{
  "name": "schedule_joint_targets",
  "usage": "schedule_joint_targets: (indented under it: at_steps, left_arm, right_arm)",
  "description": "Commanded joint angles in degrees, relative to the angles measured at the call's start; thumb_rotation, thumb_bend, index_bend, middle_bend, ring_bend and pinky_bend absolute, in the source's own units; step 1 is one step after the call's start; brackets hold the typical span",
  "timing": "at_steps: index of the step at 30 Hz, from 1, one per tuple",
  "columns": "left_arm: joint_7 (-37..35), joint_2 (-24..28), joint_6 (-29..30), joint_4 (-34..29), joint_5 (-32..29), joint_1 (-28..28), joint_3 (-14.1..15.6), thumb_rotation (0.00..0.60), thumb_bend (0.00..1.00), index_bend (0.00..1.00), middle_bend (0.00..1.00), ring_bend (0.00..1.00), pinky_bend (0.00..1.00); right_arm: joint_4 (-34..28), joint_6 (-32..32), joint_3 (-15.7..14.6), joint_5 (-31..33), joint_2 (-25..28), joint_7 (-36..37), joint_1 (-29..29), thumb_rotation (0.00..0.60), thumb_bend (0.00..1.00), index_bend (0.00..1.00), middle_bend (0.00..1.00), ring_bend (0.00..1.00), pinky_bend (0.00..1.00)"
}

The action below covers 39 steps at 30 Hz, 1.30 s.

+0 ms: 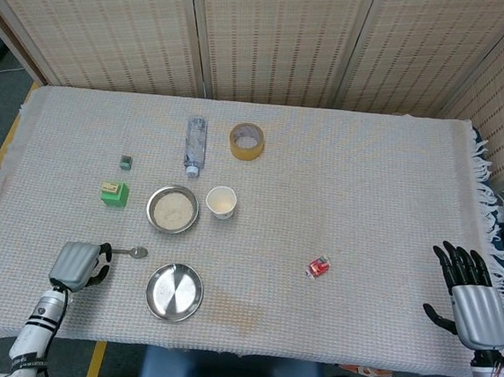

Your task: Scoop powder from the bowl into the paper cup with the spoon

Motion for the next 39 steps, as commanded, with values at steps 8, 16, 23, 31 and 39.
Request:
schedule_joint_targets:
  at_steps: [8,16,23,31,39]
  left_arm:
    - [1.17,-3.69,-0.72,4.95,-4.22,-2.28,-1.99,0.600,0.41,0.47,1.00,1.00,1.00]
    - [1.33,-7.25,-1.05,10.43,-5.38,-3.76,-2.28,0.600,0.40,0.50,1.00,1.00,1.00]
    - [1.87,-8.77,-0.74,12.07,-4.94,-4.54,-1.87,0.600,0.40,0.47,1.00,1.00,1.00]
    - [3.16,-9.22,-0.49,12.20,-5.31,-4.88,-1.42,0.600,0.40,0.47,1.00,1.00,1.00]
    - [4.10,-9.45,-1.91,12.84,-7.12,-5.57,-1.43,0.600,0.40,0.47,1.00,1.00,1.00]
  right_arm:
    - [0.09,-0.61,0.20,0.69,-0.03,-0.16,0.24,0.600,0.09,0.00,0.00,0.00,0.00]
    - [0.13,-1.17,0.34,1.36,-0.16,-0.58,0.43,0.600,0.09,0.00,0.00,0.00,0.00]
    - [0.21,-1.57,0.52,1.95,-0.30,-0.86,0.60,0.600,0.09,0.00,0.00,0.00,0.00]
    - [0.40,-1.76,0.65,2.29,-0.24,-0.70,0.71,0.600,0.09,0.00,0.00,0.00,0.00]
    - [0.35,-1.91,0.60,2.37,-0.26,-0.86,0.78,0.600,0.09,0.00,0.00,0.00,0.00]
